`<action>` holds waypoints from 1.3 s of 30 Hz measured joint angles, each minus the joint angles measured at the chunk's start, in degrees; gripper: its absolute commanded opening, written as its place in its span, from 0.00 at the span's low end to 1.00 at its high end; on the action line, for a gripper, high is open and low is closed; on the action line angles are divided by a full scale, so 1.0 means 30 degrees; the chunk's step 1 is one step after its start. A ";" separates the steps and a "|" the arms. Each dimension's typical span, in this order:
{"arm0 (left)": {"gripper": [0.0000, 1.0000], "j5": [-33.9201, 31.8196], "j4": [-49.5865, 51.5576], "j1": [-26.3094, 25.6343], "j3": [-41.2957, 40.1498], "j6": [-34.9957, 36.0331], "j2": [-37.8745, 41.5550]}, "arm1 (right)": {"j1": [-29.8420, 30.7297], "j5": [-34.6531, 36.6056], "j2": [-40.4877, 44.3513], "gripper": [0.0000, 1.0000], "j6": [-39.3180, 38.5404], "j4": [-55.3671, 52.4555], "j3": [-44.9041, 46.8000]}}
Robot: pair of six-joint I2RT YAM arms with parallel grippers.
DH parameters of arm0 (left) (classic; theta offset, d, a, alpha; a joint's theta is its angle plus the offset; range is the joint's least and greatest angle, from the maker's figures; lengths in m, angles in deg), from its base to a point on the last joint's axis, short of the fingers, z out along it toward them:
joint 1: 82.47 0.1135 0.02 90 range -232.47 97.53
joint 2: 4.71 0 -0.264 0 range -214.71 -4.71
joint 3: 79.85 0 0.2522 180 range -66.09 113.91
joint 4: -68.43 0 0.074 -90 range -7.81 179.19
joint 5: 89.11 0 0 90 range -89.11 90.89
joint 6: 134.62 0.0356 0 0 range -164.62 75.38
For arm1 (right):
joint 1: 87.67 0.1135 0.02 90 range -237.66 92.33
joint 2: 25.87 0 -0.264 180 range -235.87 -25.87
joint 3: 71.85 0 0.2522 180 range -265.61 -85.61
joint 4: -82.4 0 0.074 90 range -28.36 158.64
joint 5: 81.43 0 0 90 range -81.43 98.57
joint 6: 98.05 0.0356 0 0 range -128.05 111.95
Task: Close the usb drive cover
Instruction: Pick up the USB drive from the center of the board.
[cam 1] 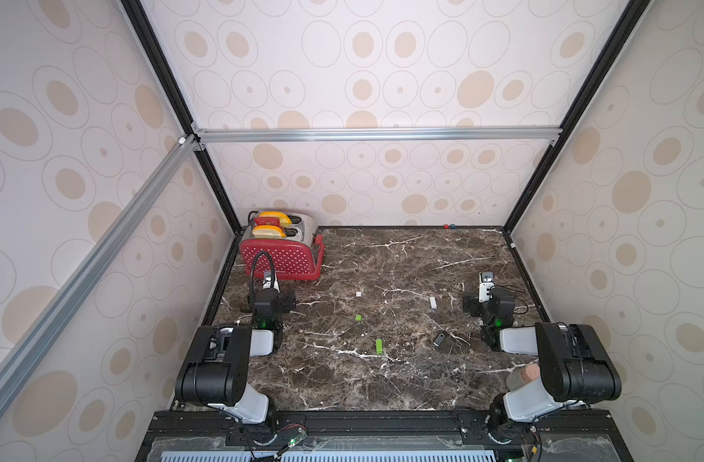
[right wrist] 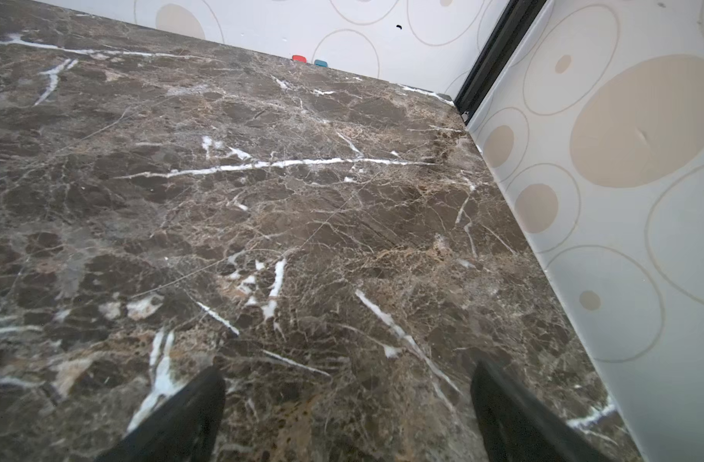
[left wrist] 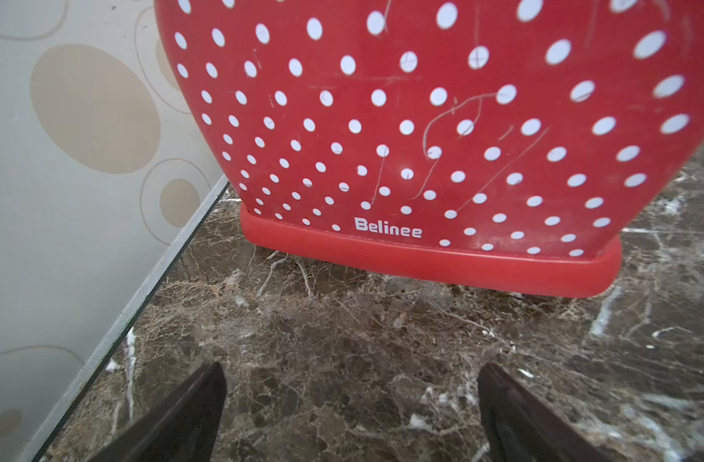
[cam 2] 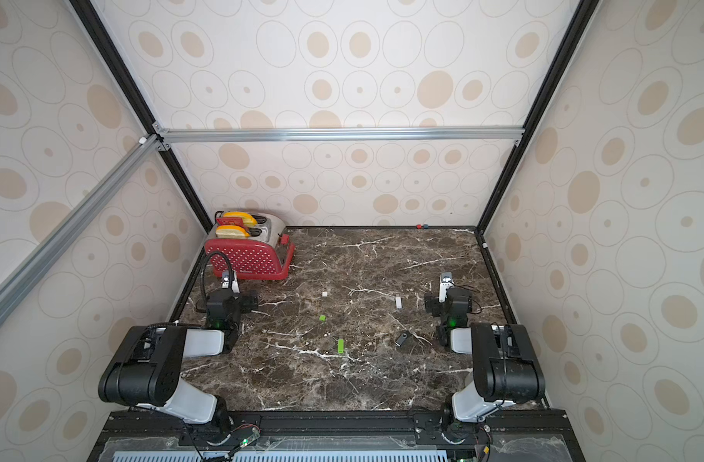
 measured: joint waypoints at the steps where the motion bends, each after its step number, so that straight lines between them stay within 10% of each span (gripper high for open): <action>1: 0.99 0.0000 0.0000 0.0007 0.0000 0.0000 0.0000 | 0.0000 0.0000 0.0000 1.00 -0.0007 0.0000 0.0000; 29: 0.99 0.0175 0.0189 0.0000 0.0022 0.0058 0.0095 | 0.0000 -0.0007 0.0000 1.00 0.0000 0.0000 0.0000; 39: 0.99 -0.0146 0.7468 -0.0474 0.4328 -0.1319 0.6258 | 0.0182 0.0481 0.1996 1.00 -0.0080 -0.3927 -0.2069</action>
